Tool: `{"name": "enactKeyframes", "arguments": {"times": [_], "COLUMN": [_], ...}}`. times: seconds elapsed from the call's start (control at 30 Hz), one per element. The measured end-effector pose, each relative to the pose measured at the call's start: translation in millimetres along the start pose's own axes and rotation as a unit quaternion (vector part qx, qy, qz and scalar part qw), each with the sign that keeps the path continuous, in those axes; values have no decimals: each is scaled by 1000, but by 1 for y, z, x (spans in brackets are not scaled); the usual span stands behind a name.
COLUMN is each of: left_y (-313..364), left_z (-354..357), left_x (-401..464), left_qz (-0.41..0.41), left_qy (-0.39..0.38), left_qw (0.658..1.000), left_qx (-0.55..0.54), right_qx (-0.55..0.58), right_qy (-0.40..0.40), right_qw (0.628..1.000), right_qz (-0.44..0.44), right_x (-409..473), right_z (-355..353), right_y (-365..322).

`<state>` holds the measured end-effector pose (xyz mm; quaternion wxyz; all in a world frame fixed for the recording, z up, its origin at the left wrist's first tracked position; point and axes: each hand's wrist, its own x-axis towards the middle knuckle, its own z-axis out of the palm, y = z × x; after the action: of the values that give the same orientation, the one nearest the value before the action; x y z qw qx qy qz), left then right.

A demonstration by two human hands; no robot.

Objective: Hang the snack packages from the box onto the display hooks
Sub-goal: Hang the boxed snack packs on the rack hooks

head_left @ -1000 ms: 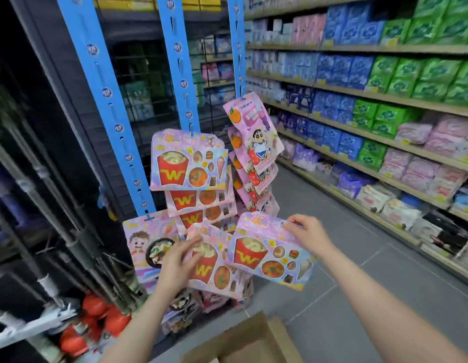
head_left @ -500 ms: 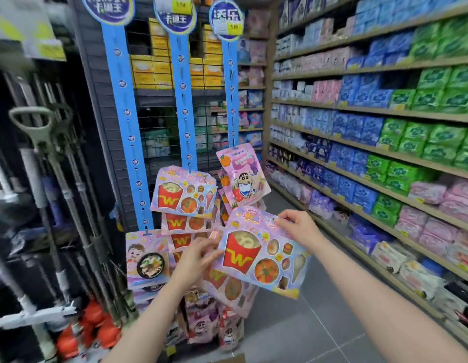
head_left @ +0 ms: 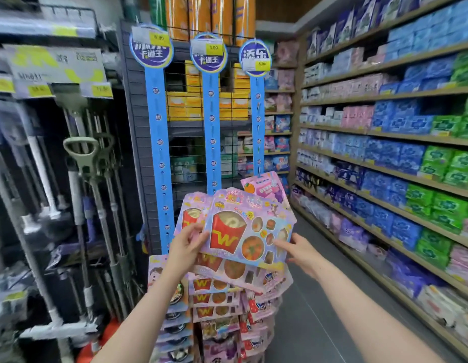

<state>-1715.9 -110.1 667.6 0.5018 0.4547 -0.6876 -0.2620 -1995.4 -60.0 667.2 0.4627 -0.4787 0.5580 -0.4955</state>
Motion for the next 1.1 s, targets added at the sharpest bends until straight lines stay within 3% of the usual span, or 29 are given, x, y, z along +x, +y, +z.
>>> {"name": "enactKeyframes", "arguments": {"times": [0.17, 0.3, 0.63, 0.87, 1.1], "left_y": [-13, -35, -68, -74, -63], "left_z": [-27, -67, -157, -173, -172], "left_x": [31, 47, 59, 59, 56], "left_qz": [44, 73, 20, -6, -14], "left_qy": [26, 111, 254, 306, 330], "left_qw": [998, 989, 965, 950, 941], "left_qx": [21, 64, 62, 65, 76], "right_qx": [120, 117, 33, 32, 27], "right_qy": [2, 33, 84, 37, 72], "right_qw": [990, 988, 986, 985, 983], "right_qz": [-71, -91, -142, -164, -166], "right_x": [38, 71, 124, 171, 198], "right_z": [18, 17, 48, 78, 87], "right_y": [-17, -14, -28, -50, -62]}}
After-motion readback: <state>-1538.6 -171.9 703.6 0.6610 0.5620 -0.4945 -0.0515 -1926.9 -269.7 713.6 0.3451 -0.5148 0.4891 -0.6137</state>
